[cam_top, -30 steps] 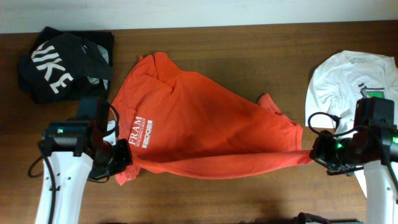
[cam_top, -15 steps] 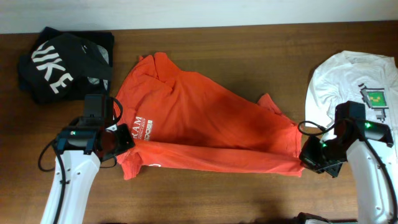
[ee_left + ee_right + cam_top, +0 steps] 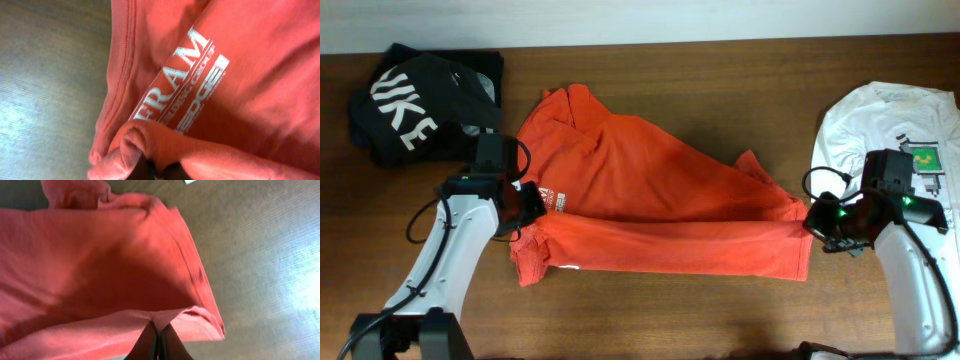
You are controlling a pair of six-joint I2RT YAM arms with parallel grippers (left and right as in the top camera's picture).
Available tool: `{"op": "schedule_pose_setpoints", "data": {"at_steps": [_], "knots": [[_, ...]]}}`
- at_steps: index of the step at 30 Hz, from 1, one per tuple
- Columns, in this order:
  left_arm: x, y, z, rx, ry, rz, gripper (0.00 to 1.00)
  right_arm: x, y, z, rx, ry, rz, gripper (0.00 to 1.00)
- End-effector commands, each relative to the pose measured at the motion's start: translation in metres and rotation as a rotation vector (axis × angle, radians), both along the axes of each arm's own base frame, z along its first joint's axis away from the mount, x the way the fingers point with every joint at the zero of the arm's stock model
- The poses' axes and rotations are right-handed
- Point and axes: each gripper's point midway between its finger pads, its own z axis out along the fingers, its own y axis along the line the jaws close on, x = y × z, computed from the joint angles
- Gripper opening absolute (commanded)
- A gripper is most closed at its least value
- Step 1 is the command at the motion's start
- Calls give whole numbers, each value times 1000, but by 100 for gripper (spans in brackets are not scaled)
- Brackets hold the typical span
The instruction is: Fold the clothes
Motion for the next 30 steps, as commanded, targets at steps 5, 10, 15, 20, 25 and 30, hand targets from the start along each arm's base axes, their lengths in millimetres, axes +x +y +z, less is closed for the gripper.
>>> {"op": "schedule_pose_setpoints", "data": {"at_steps": [5,10,15,20,25,30], "knots": [[14,2,-2,20,-43,-25,66,20,-6,-24,7,23,-9,89],[-3,21,32,27,63,19,77,17,-7,39,-4,57,37,99],[-53,-19,9,-82,281,-96,40,-22,17,20,65,219,93,75],[-74,-27,-30,-75,400,-123,1,-37,38,-36,128,252,93,25],[-67,-25,-60,-67,449,-117,1,-39,43,-71,148,233,95,24],[-77,13,-76,-11,519,-8,1,-39,41,-91,154,287,88,21]]}}
